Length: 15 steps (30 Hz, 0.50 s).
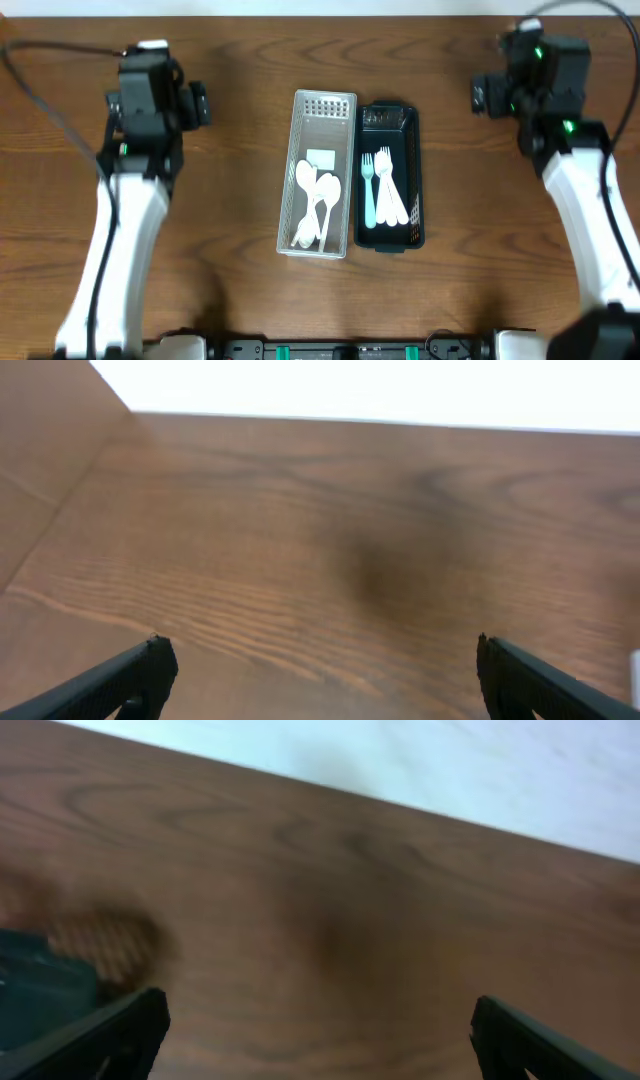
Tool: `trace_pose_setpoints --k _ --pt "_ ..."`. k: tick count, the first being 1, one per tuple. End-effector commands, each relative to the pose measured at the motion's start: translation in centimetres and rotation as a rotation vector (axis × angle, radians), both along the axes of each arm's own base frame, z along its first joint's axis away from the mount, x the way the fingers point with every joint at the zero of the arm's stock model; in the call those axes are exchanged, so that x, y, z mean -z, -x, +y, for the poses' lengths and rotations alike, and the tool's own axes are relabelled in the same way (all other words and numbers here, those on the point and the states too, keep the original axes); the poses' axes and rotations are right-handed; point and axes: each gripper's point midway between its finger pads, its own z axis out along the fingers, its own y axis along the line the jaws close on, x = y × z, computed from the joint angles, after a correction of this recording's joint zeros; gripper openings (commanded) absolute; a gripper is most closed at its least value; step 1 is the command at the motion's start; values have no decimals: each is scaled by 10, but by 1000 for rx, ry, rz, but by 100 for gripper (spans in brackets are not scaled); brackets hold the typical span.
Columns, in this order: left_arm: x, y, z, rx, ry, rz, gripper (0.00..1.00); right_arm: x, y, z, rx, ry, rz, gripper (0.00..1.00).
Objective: Pack container
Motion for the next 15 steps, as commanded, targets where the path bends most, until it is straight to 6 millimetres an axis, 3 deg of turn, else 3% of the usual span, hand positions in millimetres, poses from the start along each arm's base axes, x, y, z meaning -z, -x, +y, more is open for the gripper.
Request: trace_pose_setpoints --k 1,5,9,12,15 --pt "-26 30 -11 36 16 -137 98 -28 37 -4 5 22 -121 99" --pt "-37 75 -34 110 28 -290 98 -31 89 -1 4 27 -250 99" --pt "-30 129 -57 209 50 -374 98 -26 146 3 7 15 -361 99" --pt "-11 166 -58 243 56 -379 98 -11 187 7 -6 14 -387 99" --pt "-4 187 -52 242 57 -400 98 17 217 8 -8 13 -338 99"
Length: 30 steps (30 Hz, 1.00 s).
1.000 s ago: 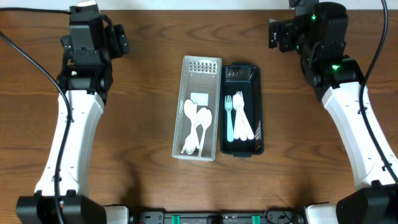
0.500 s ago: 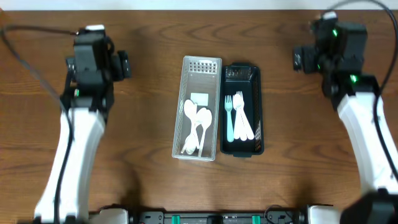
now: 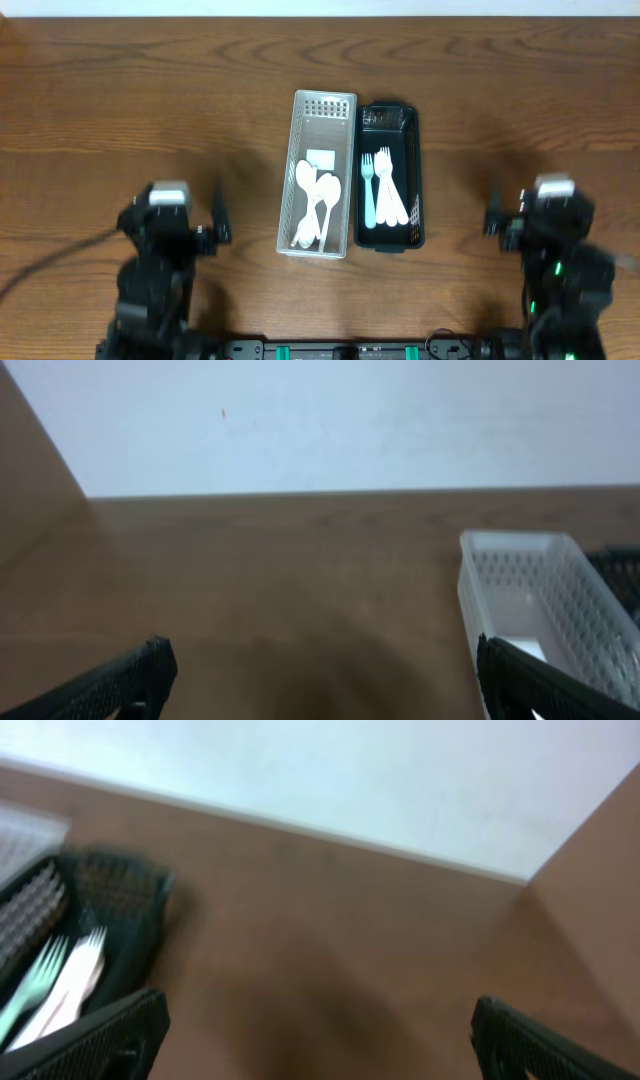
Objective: Pack container
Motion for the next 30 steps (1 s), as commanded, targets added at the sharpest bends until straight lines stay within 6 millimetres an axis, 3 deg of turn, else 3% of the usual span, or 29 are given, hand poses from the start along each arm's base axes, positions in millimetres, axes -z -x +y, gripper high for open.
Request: trace_pose_setpoints --k 1,7,16,25,30 --pt "2 17 5 -3 -3 -39 98 23 22 3 -10 -1 23 99" --pt "-1 35 44 -212 -49 -69 98 19 35 5 -21 -3 -35 99" --pt "20 39 45 -206 -80 24 98 35 39 11 -53 -14 32 99" --pt "61 54 49 -199 -143 202 98 47 44 11 -53 -16 83 99" --pt "80 65 51 -194 -177 297 98 67 52 11 -52 -20 170 99"
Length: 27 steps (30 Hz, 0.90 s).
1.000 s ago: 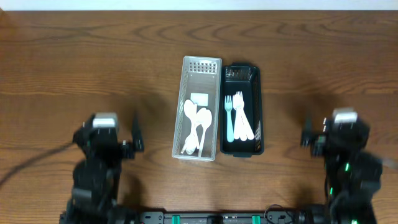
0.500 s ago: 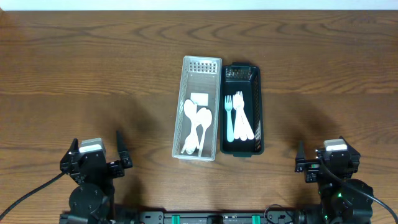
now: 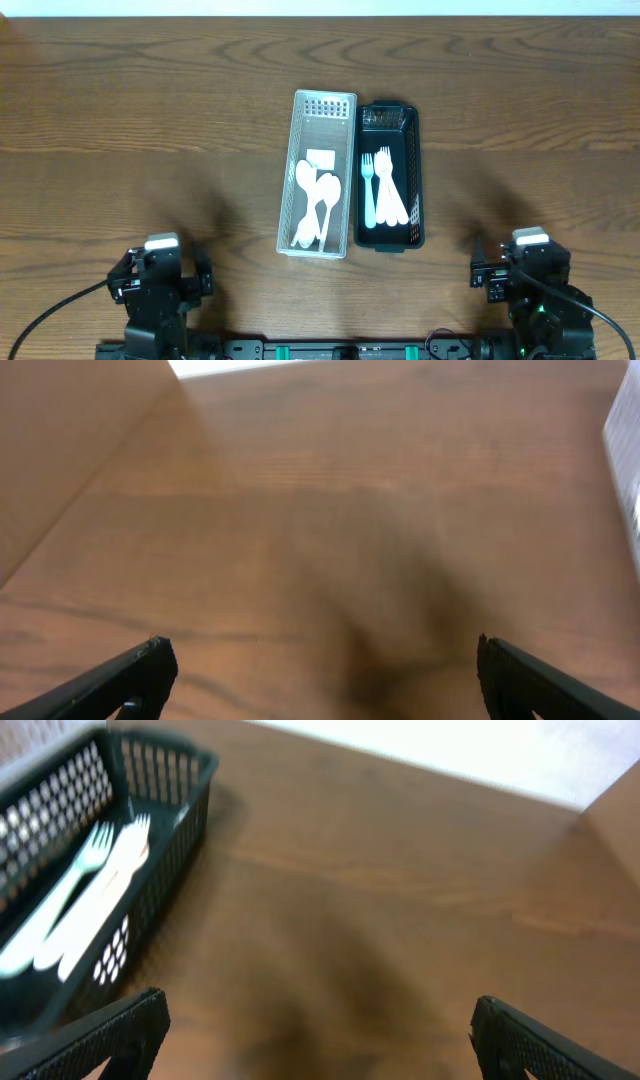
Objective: Pack container
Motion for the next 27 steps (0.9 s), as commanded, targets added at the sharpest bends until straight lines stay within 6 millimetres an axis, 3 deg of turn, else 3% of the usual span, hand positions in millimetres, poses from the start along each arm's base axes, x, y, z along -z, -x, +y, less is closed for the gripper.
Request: trace_pose_setpoints --k 1,8,14,20,23,27 --pt "5 5 3 -2 -22 33 98 8 5 2 -12 -4 36 99" --pt "14 11 4 -1 -33 77 98 43 27 3 -11 -8 203 99" --pt "14 11 4 -1 -33 77 98 43 26 3 -15 -10 199 99" --pt "14 11 4 -1 -33 77 98 -16 -32 24 -130 -34 -201 99" --pt "14 11 4 -1 -33 77 98 -19 -54 36 -199 -40 -377 99" --pt "14 11 4 -1 -33 77 98 -23 -59 40 -216 3 -480 99"
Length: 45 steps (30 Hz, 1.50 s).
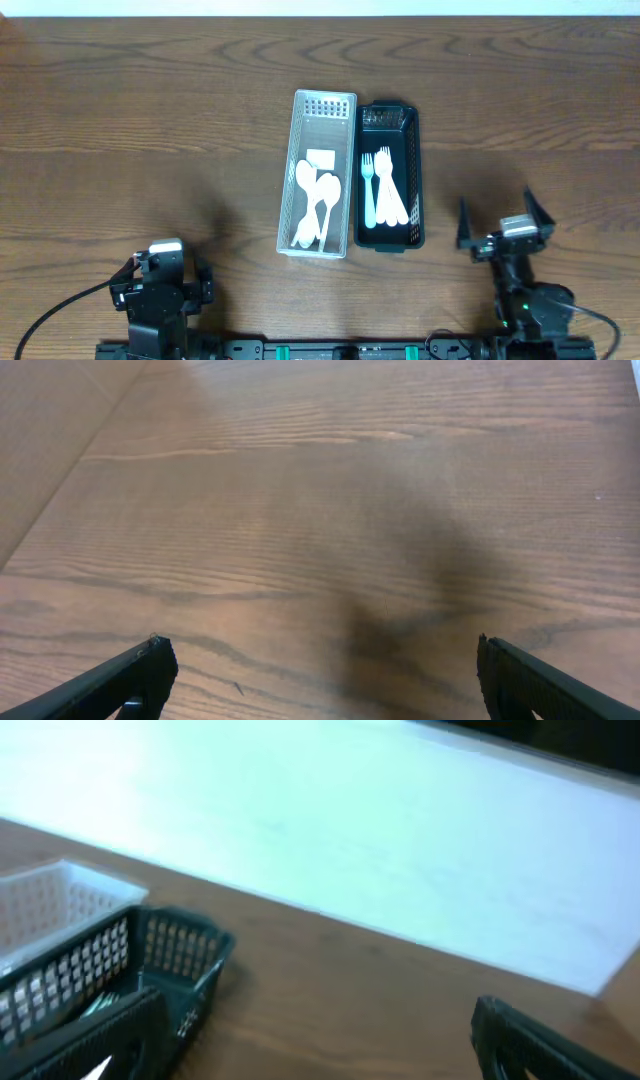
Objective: Pack container
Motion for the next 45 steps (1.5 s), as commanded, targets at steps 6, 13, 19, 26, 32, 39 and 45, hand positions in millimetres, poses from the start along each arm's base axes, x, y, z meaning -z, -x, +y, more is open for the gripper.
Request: trace_pose_setpoints --k 6,13,19,26,32,39,45 --pt "-2 1 1 -1 -14 -4 98 34 1 11 -47 65 99 99" --pt "-2 1 1 -1 -14 -4 98 35 -1 -1 22 19 113 99" --pt "-2 1 1 -1 -14 -4 98 35 -1 -1 22 -22 118 99" --pt "-2 1 1 -1 -14 -4 98 35 -1 -1 22 -22 118 99" --pt "-2 1 1 -1 -14 -4 98 35 -1 -1 22 -22 118 99" --pt "-2 1 1 -1 -14 -4 98 35 -1 -1 22 -22 117 99" --pt "-2 1 1 -1 -14 -4 98 35 -1 -1 22 -22 118 99"
